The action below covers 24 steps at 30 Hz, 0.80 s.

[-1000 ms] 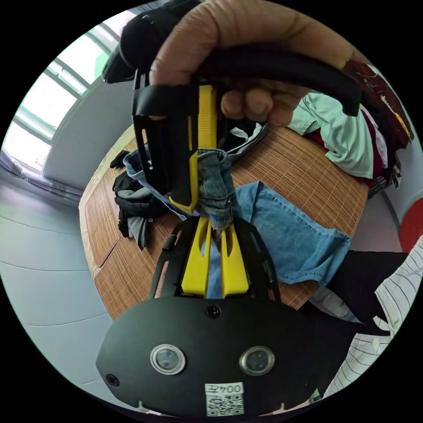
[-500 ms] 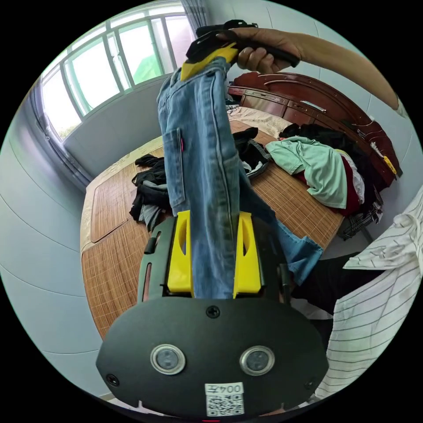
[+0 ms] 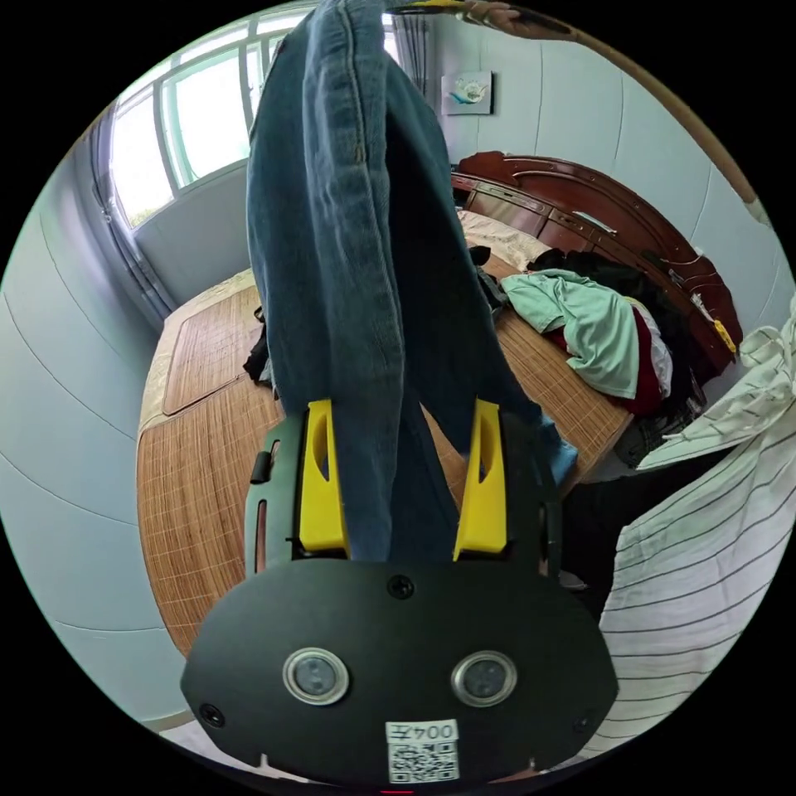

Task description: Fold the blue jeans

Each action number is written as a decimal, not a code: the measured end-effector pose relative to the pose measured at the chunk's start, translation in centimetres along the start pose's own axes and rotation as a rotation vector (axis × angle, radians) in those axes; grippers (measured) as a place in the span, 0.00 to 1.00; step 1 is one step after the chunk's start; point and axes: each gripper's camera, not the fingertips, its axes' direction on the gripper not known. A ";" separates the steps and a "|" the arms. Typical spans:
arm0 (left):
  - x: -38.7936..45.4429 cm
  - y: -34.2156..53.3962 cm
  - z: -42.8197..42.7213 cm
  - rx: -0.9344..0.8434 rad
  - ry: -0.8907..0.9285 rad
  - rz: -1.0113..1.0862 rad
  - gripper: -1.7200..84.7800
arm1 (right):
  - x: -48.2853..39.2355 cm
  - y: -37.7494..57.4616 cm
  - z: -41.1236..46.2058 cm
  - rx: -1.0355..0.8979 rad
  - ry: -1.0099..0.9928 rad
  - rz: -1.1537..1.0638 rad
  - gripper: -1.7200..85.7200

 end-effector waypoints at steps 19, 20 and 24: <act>6.2 11.7 4.5 -0.009 -0.088 -0.259 0.07 | -3.1 -3.1 -4.1 0.014 0.039 0.000 0.09; 6.9 11.4 5.8 -0.008 -0.041 -0.265 0.08 | -3.1 -3.1 -4.0 0.010 0.037 -0.002 0.09; 8.1 10.2 9.4 -0.037 0.017 -0.286 0.16 | -3.4 -2.8 -3.3 -0.033 0.048 -0.016 0.09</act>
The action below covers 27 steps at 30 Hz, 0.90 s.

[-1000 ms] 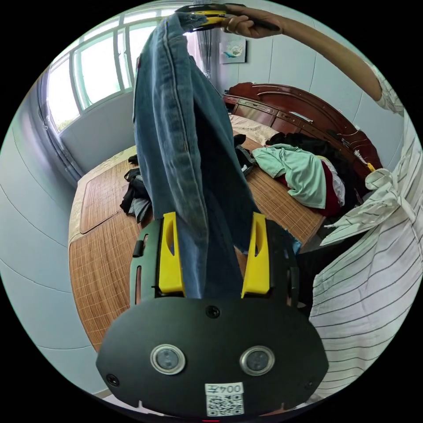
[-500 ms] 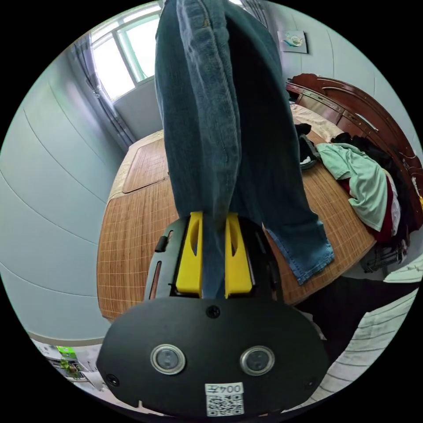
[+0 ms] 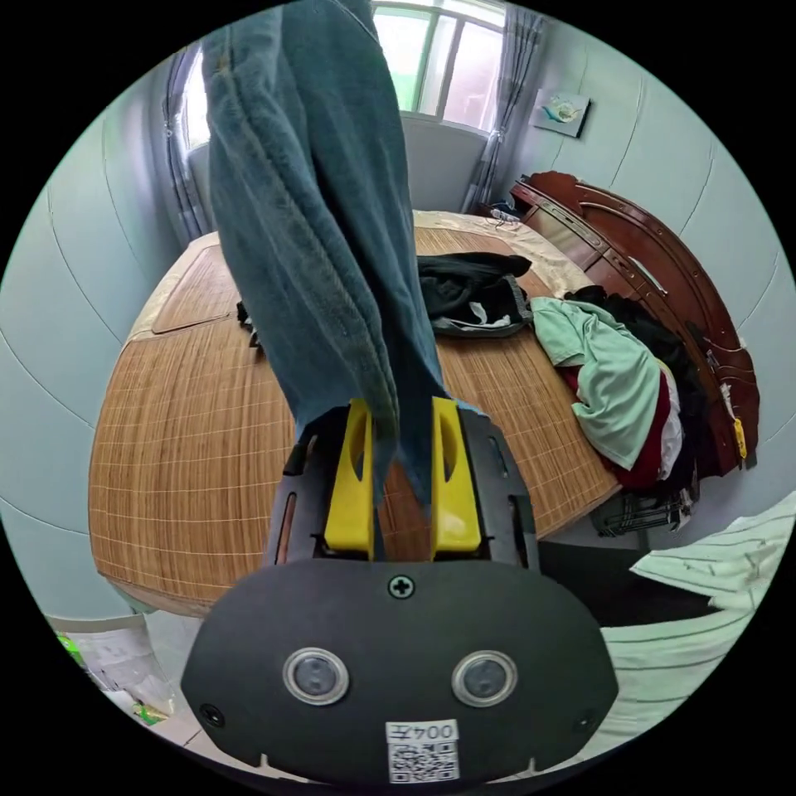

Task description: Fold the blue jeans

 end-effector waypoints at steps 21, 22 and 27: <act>2.7 -1.1 7.6 0.038 -0.219 -0.309 0.09 | 1.8 4.2 -3.2 -0.046 0.017 -0.038 0.09; 3.0 -1.2 7.4 0.034 -0.189 -0.294 0.08 | 2.2 4.5 -3.6 -0.040 0.013 -0.036 0.09; 2.4 -0.4 3.2 0.024 -0.120 -0.227 0.06 | 4.0 5.5 -7.1 0.012 -0.009 -0.023 0.09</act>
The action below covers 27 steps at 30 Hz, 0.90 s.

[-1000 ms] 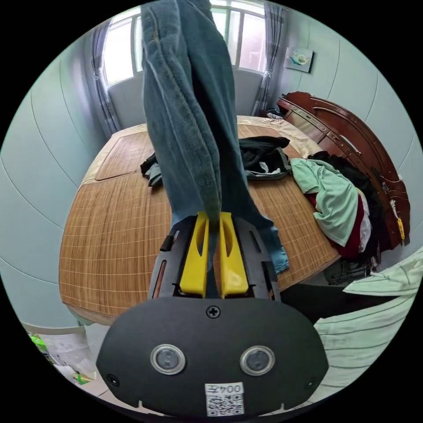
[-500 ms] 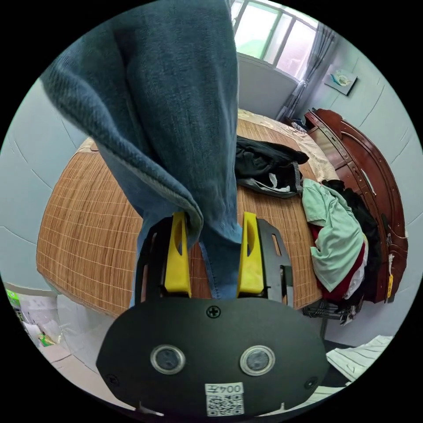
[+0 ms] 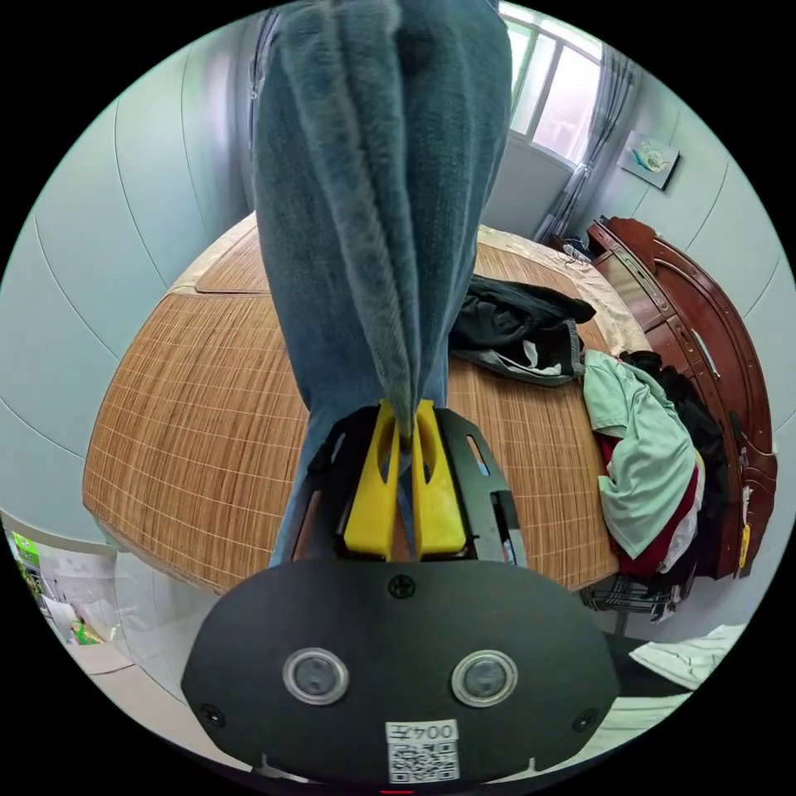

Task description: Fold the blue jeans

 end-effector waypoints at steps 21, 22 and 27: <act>-13.8 -28.6 -26.1 -0.046 -0.557 0.311 0.02 | 9.2 5.6 2.6 0.233 -0.377 0.047 0.09; -12.6 -29.7 -24.9 -0.060 -0.619 0.395 0.02 | 9.7 6.2 4.1 0.226 -0.378 0.040 0.09; -6.4 -30.3 -15.0 -0.113 -0.743 0.656 0.03 | 13.0 9.9 9.5 0.160 -0.332 0.008 0.09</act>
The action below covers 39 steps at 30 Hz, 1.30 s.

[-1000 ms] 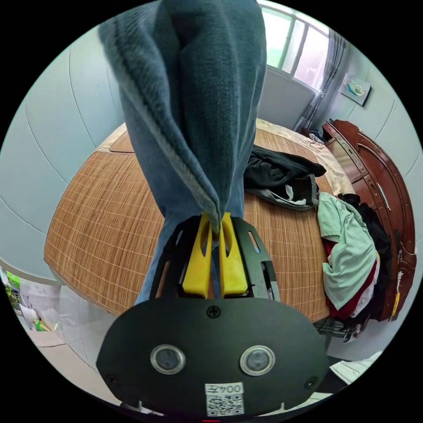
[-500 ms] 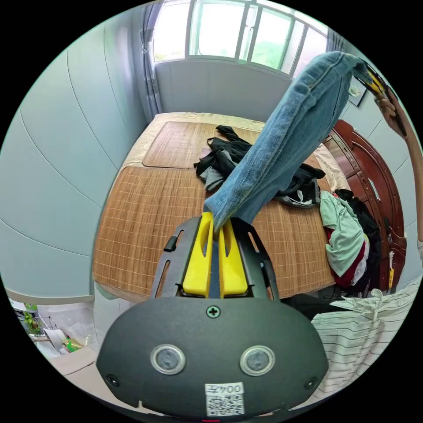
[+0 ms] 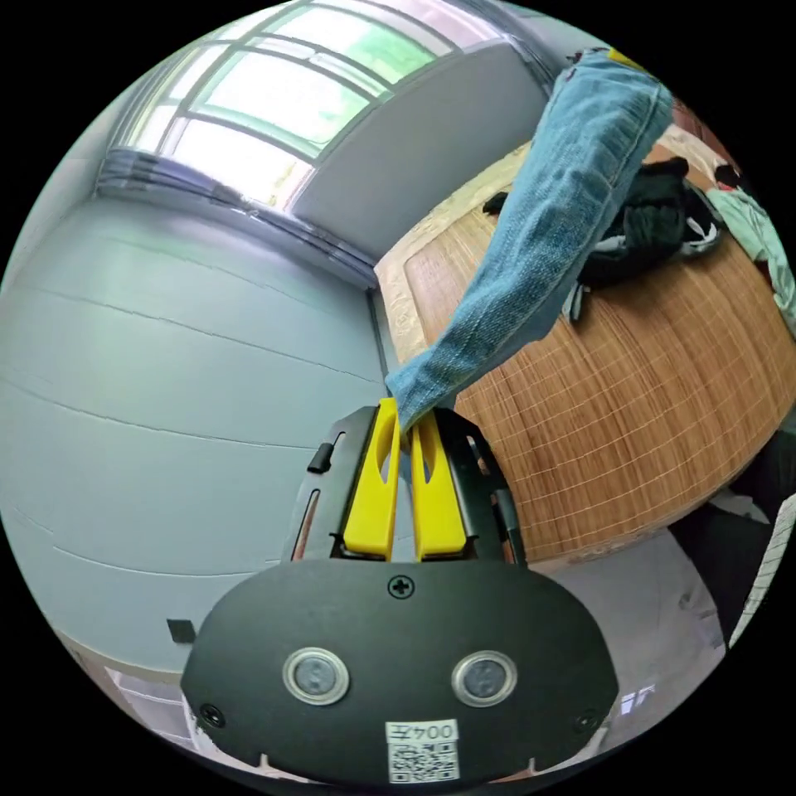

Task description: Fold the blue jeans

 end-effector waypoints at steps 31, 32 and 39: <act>74.3 -33.2 22.1 -0.094 0.620 0.976 0.07 | 27.9 54.9 4.3 -0.345 0.651 0.717 0.10; 72.7 -33.5 24.6 -0.123 0.775 0.880 0.08 | 27.6 55.2 4.4 -0.334 0.654 0.732 0.11; 63.0 -25.0 44.0 -0.145 1.532 -0.083 0.10 | 16.6 57.0 5.3 -0.097 0.941 0.799 0.12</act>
